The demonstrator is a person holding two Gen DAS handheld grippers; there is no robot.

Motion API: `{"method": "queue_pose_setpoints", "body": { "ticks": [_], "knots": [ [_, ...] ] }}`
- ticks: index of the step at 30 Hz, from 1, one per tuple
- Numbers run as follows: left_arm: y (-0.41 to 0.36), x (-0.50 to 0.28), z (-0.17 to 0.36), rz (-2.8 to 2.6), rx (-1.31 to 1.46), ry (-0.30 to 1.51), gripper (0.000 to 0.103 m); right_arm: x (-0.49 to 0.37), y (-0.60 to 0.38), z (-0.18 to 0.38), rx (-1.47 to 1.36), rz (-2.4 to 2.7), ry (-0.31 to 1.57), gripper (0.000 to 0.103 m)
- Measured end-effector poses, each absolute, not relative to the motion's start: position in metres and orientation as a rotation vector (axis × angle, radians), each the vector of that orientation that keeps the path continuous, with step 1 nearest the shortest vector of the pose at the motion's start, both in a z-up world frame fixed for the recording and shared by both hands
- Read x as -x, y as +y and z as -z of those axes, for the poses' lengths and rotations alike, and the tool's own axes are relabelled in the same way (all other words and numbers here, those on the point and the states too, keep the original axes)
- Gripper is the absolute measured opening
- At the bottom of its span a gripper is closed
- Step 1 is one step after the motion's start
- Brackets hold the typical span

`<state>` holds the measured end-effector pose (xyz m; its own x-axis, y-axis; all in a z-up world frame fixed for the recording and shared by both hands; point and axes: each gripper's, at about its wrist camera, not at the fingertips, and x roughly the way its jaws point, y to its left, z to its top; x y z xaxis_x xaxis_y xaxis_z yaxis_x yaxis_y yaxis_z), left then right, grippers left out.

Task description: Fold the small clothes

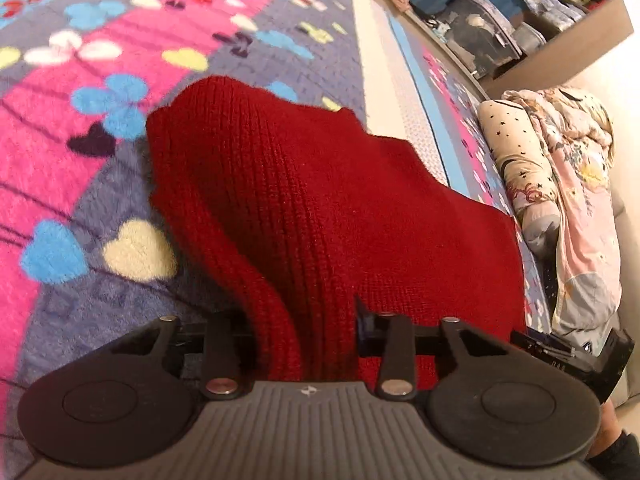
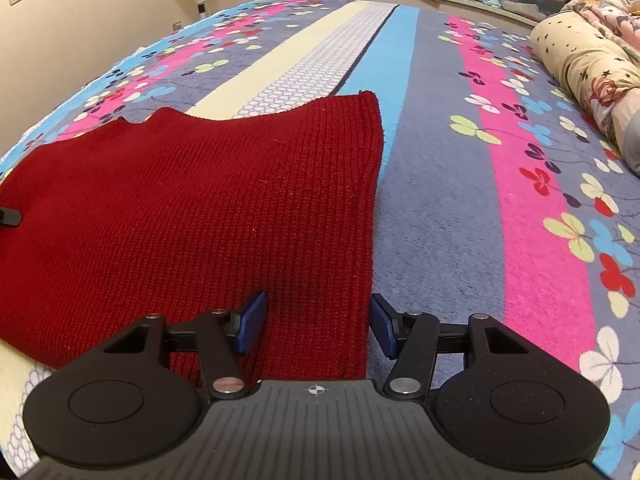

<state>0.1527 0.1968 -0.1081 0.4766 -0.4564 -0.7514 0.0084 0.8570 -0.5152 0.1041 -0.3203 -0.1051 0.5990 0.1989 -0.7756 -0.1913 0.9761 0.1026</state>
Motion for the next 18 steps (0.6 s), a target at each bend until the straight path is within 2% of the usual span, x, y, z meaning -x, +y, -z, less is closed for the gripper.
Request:
{"method": "queue_pose_setpoints", "body": {
  "ticks": [7,18],
  "knots": [
    [0.205,-0.131,0.081,0.322,0.479,0.967,0.032,-0.100,-0.321,0.103,-0.023,-0.200,0.896,0.058],
    [0.244,-0.100,0.055,0.197,0.458,0.923,0.031,-0.096,-0.319,0.094,-0.034,-0.242,0.875,0.059]
  ]
}}
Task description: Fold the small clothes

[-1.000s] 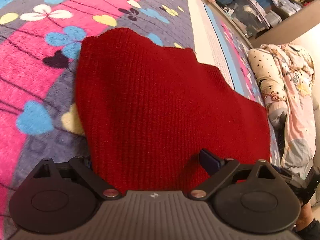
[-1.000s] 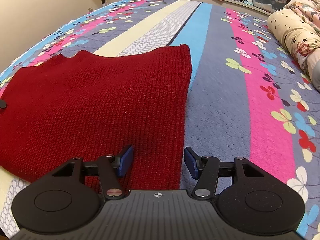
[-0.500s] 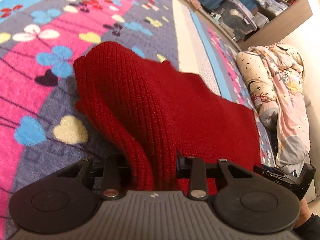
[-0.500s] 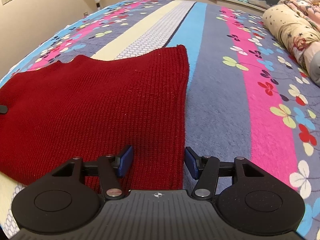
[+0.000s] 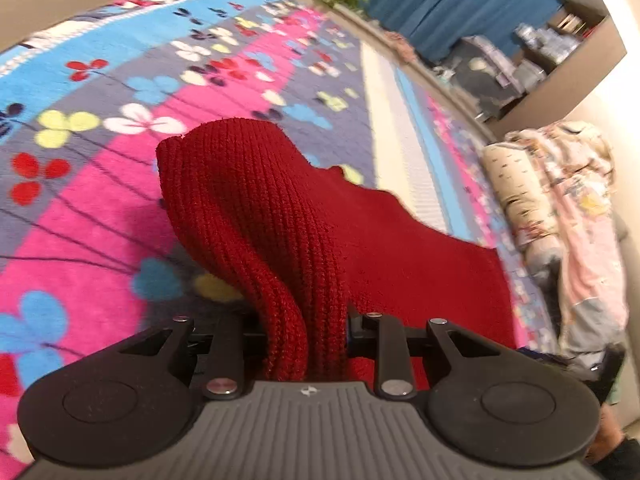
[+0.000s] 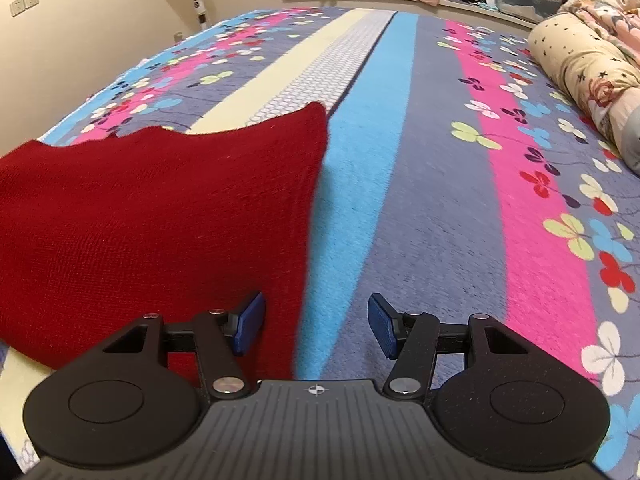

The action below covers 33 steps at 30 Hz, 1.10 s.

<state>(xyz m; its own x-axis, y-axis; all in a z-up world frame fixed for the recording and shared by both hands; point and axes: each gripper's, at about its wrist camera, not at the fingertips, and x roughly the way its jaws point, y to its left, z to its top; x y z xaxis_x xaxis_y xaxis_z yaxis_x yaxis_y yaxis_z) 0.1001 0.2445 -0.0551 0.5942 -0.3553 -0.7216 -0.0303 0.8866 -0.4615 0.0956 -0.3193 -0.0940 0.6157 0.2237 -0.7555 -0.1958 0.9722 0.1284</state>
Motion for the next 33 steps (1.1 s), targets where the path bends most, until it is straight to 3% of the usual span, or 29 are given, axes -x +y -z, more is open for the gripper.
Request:
{"method": "queue_pose_setpoints", "body": {
  "ticks": [9,11,13,15,22,31,32,33],
  "knots": [
    [0.228,-0.110,0.073,0.131,0.381,0.999,0.031,-0.097,-0.331,0.078,-0.063,-0.241,0.830,0.058],
    [0.232,-0.111,0.080,0.093,0.415,1.012,0.041,-0.098,-0.338,0.074,-0.082,-0.241,0.817,0.058],
    [0.233,-0.108,0.081,-0.003,0.424,1.034,0.080,-0.098,-0.344,0.070,-0.089,-0.243,0.806,0.058],
    [0.237,-0.092,0.076,-0.138,0.409,1.014,0.089,-0.096,-0.350,0.069,-0.101,-0.245,0.802,0.058],
    [0.254,0.000,0.080,-0.330,0.739,0.888,0.090,-0.091,-0.357,0.053,-0.110,-0.278,0.764,0.058],
    [0.240,0.029,0.115,-0.286,1.028,0.822,0.090,-0.093,-0.347,0.033,-0.131,-0.337,0.717,0.058],
    [0.240,0.028,0.121,-0.299,1.056,0.797,0.088,-0.094,-0.346,0.031,-0.136,-0.336,0.714,0.058],
    [0.239,0.027,0.128,-0.324,1.087,0.780,0.080,-0.095,-0.345,0.029,-0.144,-0.334,0.709,0.058]
  ]
}}
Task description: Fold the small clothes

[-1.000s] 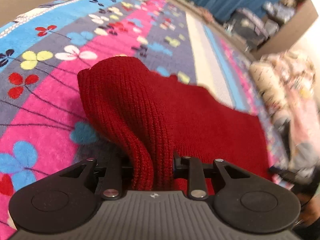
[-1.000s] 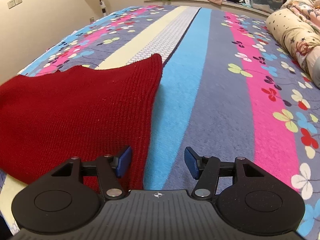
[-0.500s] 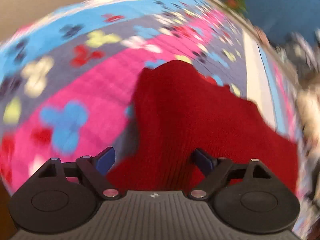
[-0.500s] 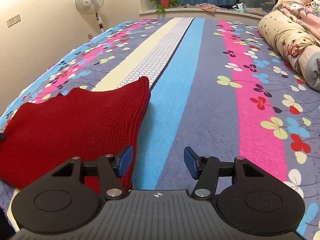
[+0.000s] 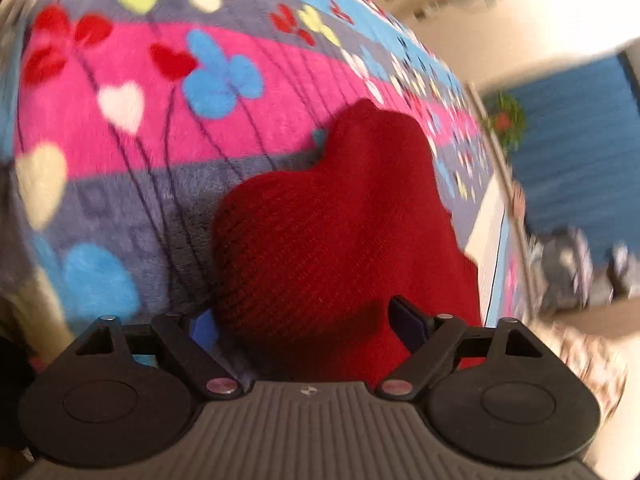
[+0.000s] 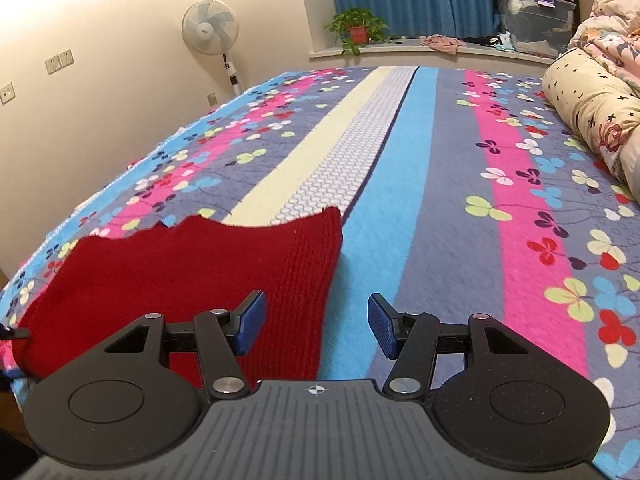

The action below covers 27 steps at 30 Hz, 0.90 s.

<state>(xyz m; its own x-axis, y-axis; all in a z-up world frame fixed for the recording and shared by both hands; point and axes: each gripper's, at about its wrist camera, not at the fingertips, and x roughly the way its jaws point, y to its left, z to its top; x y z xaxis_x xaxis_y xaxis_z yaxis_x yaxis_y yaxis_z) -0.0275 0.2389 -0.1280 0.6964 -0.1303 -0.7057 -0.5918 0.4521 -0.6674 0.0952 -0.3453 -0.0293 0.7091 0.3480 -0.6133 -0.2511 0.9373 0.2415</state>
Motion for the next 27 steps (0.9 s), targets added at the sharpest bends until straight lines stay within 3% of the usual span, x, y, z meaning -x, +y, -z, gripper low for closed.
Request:
{"method": "queue_pose_setpoints", "body": {
  "ticks": [1,3,4,9,12,18,21,23,24,27],
  "knots": [
    [0.236,0.027,0.130,-0.371,1.093,0.771,0.058,-0.097,-0.346,0.028,-0.153,-0.328,0.703,0.058],
    [0.224,0.024,0.112,-0.445,0.984,0.755,0.036,-0.097,-0.349,0.025,-0.168,-0.303,0.692,0.058],
    [0.213,0.019,0.096,-0.455,0.891,0.741,0.031,-0.097,-0.353,0.024,-0.175,-0.279,0.685,0.058],
    [0.092,-0.028,-0.006,-0.222,0.400,0.564,0.027,-0.090,-0.390,0.012,-0.222,-0.122,0.618,0.058],
    [0.003,-0.058,-0.027,0.032,0.298,0.564,0.025,-0.080,-0.420,0.004,-0.288,-0.045,0.545,0.058],
    [-0.158,-0.092,0.025,0.432,0.094,0.703,0.029,-0.067,-0.461,0.004,-0.401,0.004,0.465,0.058],
    [-0.194,-0.100,0.062,0.532,-0.032,0.858,0.040,-0.069,-0.463,0.009,-0.420,-0.040,0.473,0.058],
    [-0.188,-0.090,0.053,0.565,-0.051,0.829,0.058,-0.073,-0.457,0.013,-0.430,-0.100,0.498,0.058],
    [-0.174,-0.082,0.041,0.596,-0.006,0.799,0.074,-0.076,-0.453,0.015,-0.440,-0.135,0.517,0.058],
    [-0.117,-0.067,0.016,0.597,0.112,0.731,0.078,-0.088,-0.439,0.026,-0.466,-0.272,0.613,0.058]
  ]
}}
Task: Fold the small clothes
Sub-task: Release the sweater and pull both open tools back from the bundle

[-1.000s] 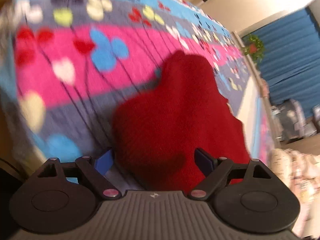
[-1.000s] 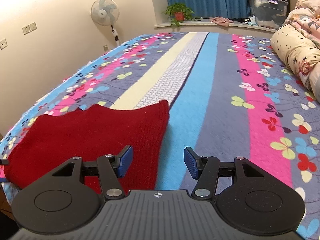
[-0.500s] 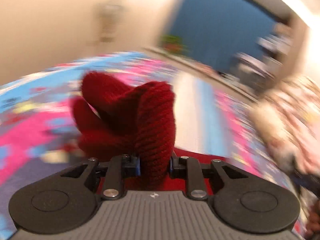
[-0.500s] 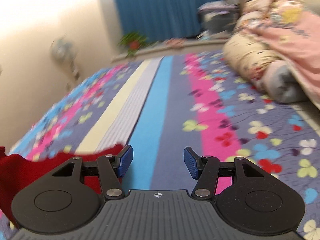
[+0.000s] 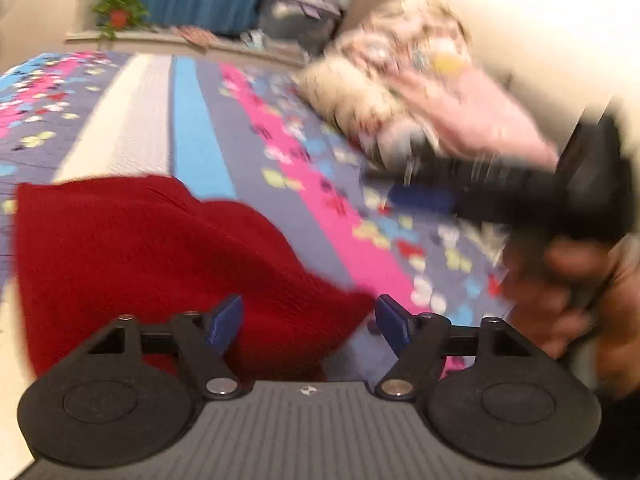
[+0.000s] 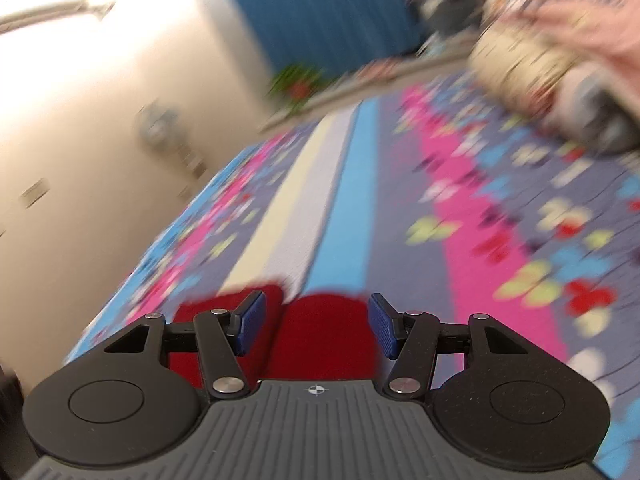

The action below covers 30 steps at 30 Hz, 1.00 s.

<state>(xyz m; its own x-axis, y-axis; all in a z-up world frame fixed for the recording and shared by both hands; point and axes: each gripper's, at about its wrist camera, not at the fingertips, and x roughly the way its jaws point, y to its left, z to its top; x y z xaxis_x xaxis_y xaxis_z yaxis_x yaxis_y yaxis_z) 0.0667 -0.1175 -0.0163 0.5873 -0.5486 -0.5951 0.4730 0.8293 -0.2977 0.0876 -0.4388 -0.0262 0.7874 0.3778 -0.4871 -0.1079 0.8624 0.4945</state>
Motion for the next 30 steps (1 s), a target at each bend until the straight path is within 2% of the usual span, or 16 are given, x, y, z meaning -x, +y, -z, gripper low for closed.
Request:
{"method": "queue_pose_setpoints", "body": {
  "ticks": [2,4,7,8,9,11,12,13,17,20,21,22,23,30],
  "knots": [
    [-0.086,-0.065,0.009,0.537,0.112,0.715,0.070,-0.095,-0.422,0.035,-0.431,-0.341,0.668,0.058],
    [-0.065,-0.068,0.018,0.471,0.078,0.738,0.055,-0.099,-0.402,0.046,-0.355,-0.411,0.752,0.057],
    [-0.063,-0.085,0.059,0.458,-0.031,0.970,0.050,-0.109,-0.371,0.082,-0.156,-0.395,0.971,0.050],
    [-0.068,-0.083,0.066,0.465,-0.120,0.986,0.050,-0.110,-0.367,0.092,-0.137,-0.385,1.017,0.049],
    [-0.072,-0.079,0.061,0.482,-0.166,0.958,0.051,-0.112,-0.366,0.100,-0.144,-0.386,1.058,0.049],
    [-0.072,-0.078,0.044,0.521,-0.174,0.943,0.066,-0.113,-0.365,0.100,-0.154,-0.383,1.055,0.049],
    [-0.068,-0.079,0.034,0.531,-0.153,0.929,0.079,-0.111,-0.365,0.096,-0.153,-0.380,1.037,0.050],
    [-0.064,-0.079,0.027,0.527,-0.136,0.906,0.085,-0.109,-0.366,0.092,-0.157,-0.382,1.018,0.051],
    [-0.047,-0.079,0.007,0.423,-0.127,0.844,0.089,-0.103,-0.373,0.077,-0.185,-0.386,0.926,0.052],
    [-0.034,-0.069,0.002,0.283,-0.099,0.792,0.089,-0.090,-0.373,0.066,-0.159,-0.324,0.834,0.056],
    [-0.032,-0.061,0.001,0.232,-0.093,0.775,0.092,-0.084,-0.372,0.062,-0.142,-0.307,0.804,0.057],
    [-0.030,-0.051,-0.004,0.193,-0.090,0.760,0.100,-0.079,-0.372,0.057,-0.126,-0.292,0.778,0.059],
    [-0.031,-0.041,-0.004,0.151,-0.088,0.738,0.103,-0.072,-0.369,0.053,-0.111,-0.277,0.755,0.062],
    [-0.043,0.019,-0.022,0.019,0.032,0.728,0.103,-0.018,-0.347,0.035,-0.096,-0.204,0.682,0.074]
  ]
}}
